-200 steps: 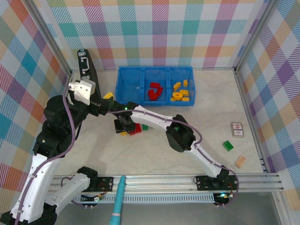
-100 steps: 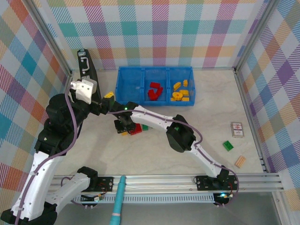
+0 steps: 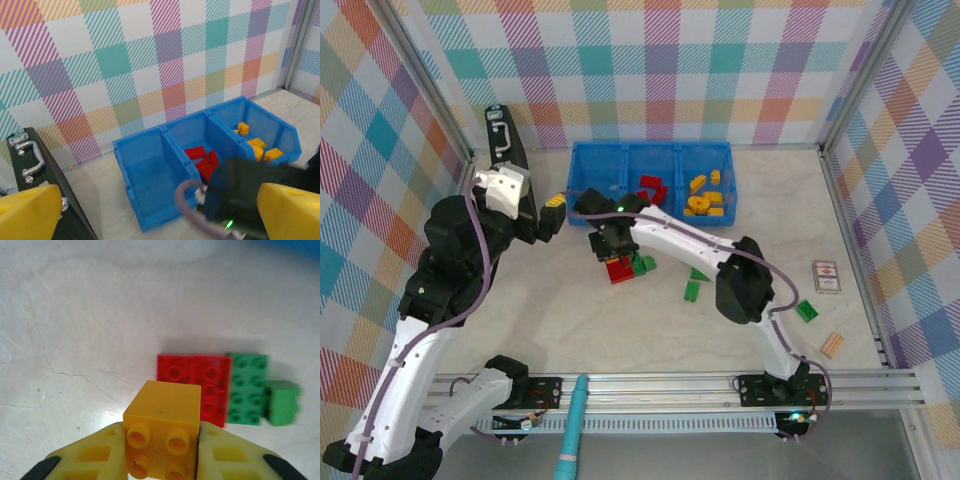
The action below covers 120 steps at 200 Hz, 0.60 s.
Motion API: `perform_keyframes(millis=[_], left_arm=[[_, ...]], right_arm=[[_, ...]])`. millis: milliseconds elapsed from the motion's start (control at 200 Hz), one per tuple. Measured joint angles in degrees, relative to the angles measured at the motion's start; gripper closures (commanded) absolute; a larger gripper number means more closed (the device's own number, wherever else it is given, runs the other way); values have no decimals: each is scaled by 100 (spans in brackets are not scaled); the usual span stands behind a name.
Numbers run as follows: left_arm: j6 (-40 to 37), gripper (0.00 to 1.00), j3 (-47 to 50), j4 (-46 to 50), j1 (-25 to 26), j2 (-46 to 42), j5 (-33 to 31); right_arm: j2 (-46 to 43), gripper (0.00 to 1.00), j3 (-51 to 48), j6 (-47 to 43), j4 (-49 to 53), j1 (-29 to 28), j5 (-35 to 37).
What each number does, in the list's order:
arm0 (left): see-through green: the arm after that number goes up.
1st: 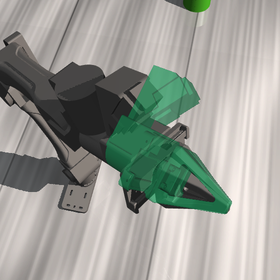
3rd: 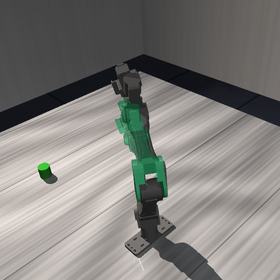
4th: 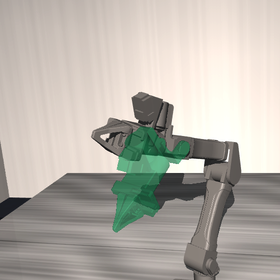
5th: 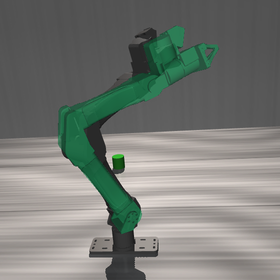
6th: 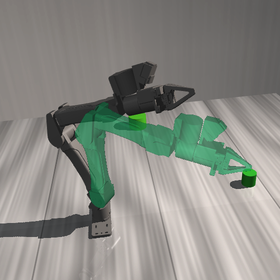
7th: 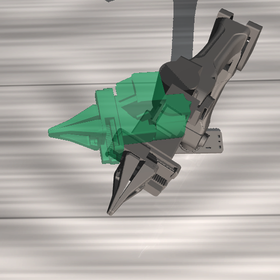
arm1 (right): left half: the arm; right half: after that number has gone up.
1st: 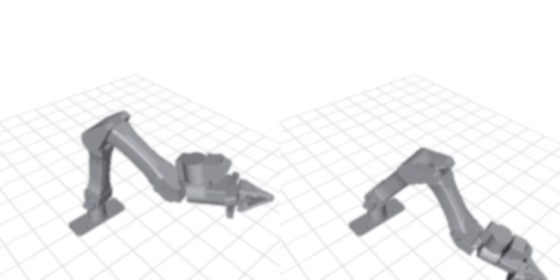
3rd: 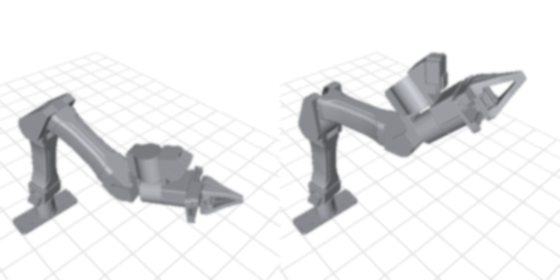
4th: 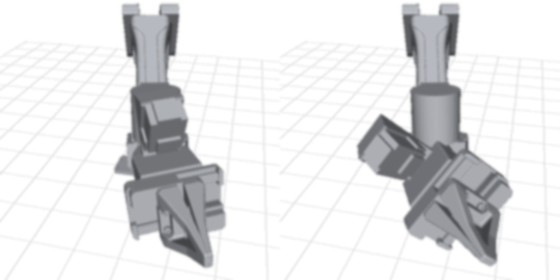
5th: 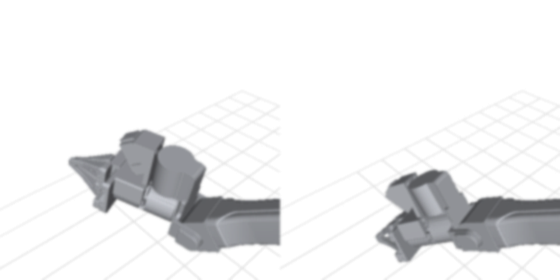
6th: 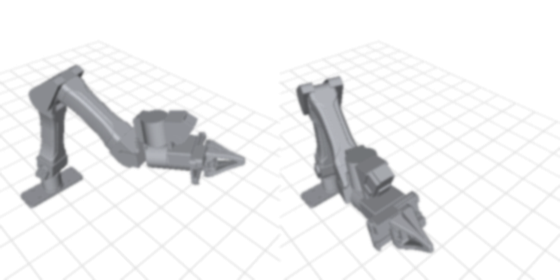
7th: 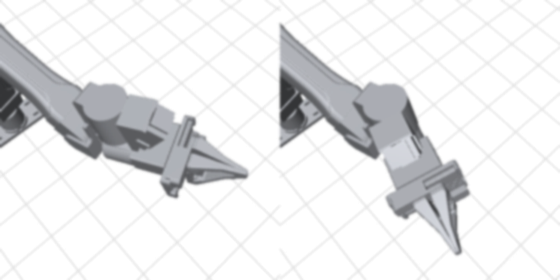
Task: Sort the legos into containers by color
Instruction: Pick up the lego from the center of the table, then place the lego in the container.
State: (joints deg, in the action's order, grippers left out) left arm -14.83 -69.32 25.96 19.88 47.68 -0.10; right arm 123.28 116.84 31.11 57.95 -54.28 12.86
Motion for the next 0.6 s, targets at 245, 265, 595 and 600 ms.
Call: perform_keyframes(millis=[245,265,595,600], left_arm=[[-39,0,0,4,-11,131,-63],[-44,0,0,4,-11,144,-66],[-142,0,-90,81,-15,649,-103],[-144,0,-90,81,-15,651,-103]], right_arm=[[-876,70,-699,-317,37,883,507],[-933,69,-745,-348,33,990,546],[-1279,68,-938,-868,-382,2785,684],[-1276,68,-938,-872,-385,2800,680]])
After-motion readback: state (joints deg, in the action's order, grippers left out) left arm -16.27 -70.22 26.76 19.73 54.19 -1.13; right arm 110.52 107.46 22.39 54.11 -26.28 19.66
